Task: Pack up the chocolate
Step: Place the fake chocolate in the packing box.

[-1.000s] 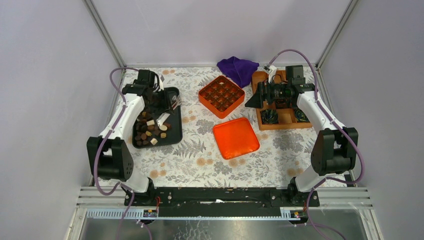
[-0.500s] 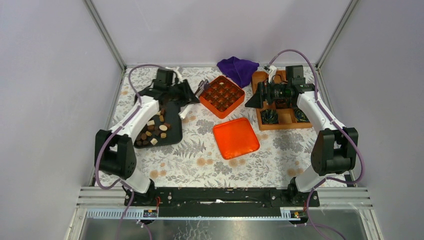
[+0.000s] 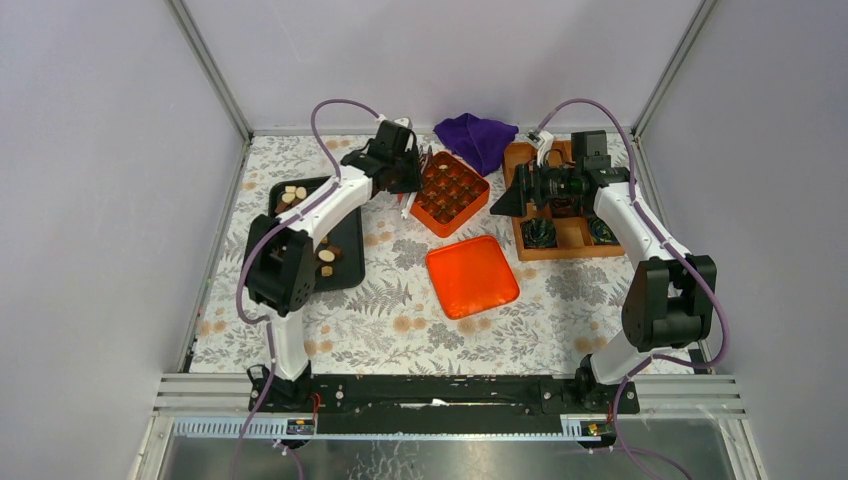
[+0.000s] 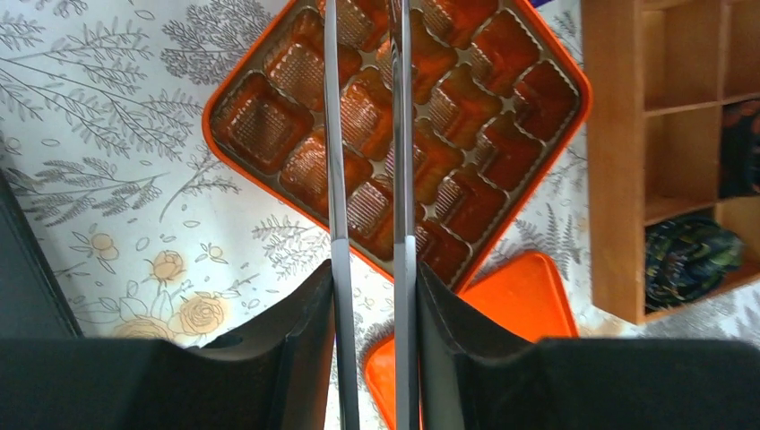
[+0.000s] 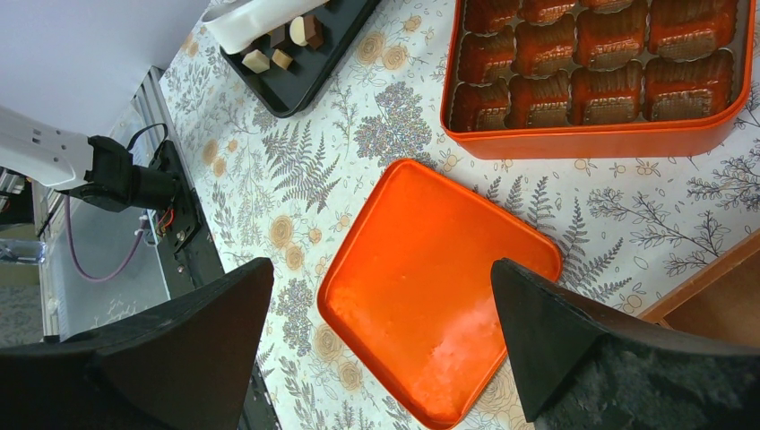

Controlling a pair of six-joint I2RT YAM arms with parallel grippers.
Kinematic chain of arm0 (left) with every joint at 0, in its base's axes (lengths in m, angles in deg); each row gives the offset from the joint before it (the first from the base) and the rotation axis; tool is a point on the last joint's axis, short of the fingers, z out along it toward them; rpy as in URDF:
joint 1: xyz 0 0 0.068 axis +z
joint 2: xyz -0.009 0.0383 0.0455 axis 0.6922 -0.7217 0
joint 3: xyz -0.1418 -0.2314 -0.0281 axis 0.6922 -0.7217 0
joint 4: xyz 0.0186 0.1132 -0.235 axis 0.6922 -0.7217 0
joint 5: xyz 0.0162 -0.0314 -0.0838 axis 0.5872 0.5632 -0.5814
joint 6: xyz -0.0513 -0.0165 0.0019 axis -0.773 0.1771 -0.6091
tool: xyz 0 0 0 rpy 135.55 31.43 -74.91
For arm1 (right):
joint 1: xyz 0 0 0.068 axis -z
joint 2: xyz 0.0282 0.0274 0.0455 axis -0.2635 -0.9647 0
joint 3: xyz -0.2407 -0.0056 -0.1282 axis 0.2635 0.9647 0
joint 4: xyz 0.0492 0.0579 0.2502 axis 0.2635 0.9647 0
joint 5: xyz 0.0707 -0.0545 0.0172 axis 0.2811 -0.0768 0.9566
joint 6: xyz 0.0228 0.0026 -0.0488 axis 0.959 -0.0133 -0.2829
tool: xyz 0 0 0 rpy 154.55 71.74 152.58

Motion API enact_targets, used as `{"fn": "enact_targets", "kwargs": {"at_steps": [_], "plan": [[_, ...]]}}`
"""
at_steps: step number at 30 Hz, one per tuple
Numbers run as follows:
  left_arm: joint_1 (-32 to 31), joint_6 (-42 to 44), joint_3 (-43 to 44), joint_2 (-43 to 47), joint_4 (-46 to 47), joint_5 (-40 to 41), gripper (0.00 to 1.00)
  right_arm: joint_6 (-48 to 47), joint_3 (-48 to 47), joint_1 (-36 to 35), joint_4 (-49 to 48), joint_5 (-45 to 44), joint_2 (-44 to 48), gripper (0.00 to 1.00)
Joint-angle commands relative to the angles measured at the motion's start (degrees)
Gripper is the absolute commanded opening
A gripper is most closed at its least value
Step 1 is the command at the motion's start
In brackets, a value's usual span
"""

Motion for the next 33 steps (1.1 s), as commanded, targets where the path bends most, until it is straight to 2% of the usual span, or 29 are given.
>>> {"fn": "enact_targets", "kwargs": {"at_steps": [1,9,25,33], "plan": [[-1.1,3.6,5.2,-2.2,-1.2,6.7,0.01,-0.8,-1.0,0.2,-0.7,1.1,1.2,1.0],[-1.9,4.3,8.3,-5.0,-2.3,4.8,0.06,-0.6,-1.0,0.2,-0.9,1.4,0.8,1.0],[-2.6,4.0,5.4,-1.7,-3.9,2.8,0.09,-0.3,-1.2,0.2,-0.8,1.6,0.6,1.0],[-2.6,4.2,6.0,-3.3,-5.0,1.5,0.19,-0.4,-0.8,0.2,-1.0,1.7,0.8,1.0]]}}
